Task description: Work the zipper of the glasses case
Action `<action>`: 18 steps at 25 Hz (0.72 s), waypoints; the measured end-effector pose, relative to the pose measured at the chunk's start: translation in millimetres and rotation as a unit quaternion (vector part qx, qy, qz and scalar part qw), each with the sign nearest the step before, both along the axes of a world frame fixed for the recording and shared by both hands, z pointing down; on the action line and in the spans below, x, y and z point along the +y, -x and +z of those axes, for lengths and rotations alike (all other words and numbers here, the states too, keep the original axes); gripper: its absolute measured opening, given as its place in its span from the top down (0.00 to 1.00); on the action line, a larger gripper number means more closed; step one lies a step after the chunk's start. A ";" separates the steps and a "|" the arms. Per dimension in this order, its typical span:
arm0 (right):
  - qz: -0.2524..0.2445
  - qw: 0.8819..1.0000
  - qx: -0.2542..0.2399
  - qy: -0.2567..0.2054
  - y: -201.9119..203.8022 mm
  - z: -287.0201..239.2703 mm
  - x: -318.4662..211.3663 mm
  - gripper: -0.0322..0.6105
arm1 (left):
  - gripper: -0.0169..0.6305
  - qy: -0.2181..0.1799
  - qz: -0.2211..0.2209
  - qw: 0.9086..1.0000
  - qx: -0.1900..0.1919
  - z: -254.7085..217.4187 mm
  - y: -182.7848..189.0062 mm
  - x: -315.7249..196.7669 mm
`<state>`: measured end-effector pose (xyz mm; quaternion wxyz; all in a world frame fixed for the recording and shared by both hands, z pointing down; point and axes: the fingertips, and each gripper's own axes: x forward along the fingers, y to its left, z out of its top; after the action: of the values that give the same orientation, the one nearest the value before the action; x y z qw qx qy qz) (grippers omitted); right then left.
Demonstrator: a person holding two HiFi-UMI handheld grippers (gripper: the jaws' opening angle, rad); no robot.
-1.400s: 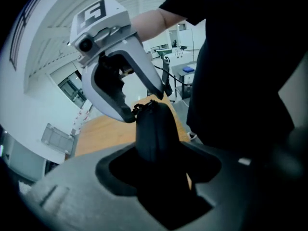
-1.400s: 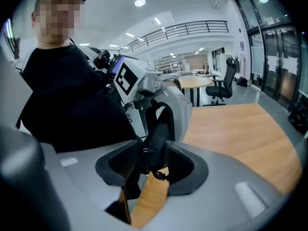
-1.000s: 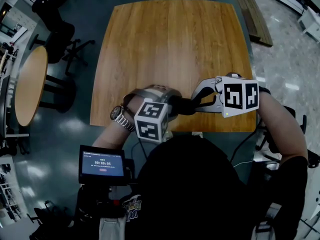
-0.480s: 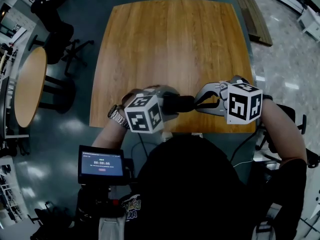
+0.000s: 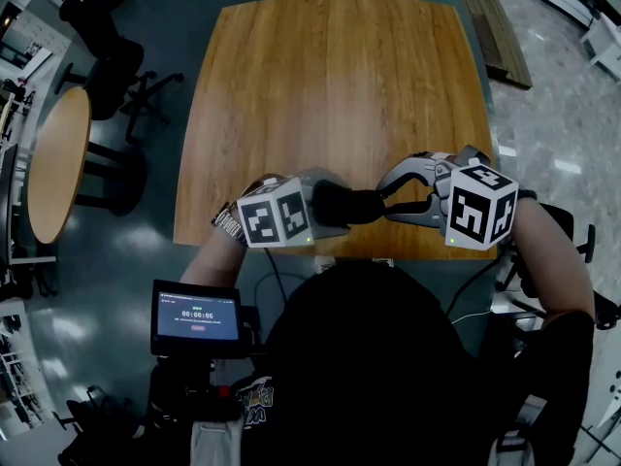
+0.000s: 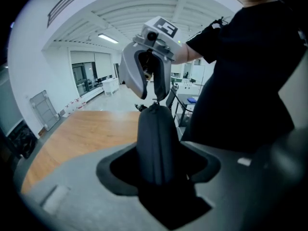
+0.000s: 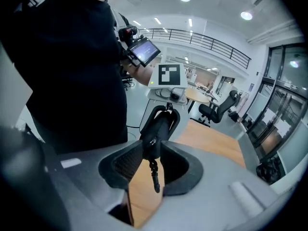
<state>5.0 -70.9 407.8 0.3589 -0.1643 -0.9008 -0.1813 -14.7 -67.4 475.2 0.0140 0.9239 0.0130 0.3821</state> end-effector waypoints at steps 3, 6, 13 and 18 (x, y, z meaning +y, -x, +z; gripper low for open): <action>-0.025 0.999 0.035 -0.032 -5.0 7.0 2.6 0.74 | 0.57 0.035 0.001 0.999 0.035 -8.1 -1.3 5.7; -0.040 0.997 0.039 -0.057 -4.8 6.4 6.8 0.72 | 0.57 0.056 0.005 0.997 0.048 -11.9 -3.2 11.5; -0.081 0.991 0.074 -0.074 -6.4 2.2 15.0 0.77 | 0.57 0.064 0.024 0.997 0.036 -10.0 -4.8 18.3; -0.104 0.985 0.096 -0.102 -7.4 -1.6 15.3 0.79 | 0.57 0.078 0.039 0.995 0.041 -13.3 -6.3 26.0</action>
<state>12.3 -55.6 406.1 0.4380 -0.2361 -0.8169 -0.2915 -8.3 -41.4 461.9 0.0707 0.9335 0.0793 0.3424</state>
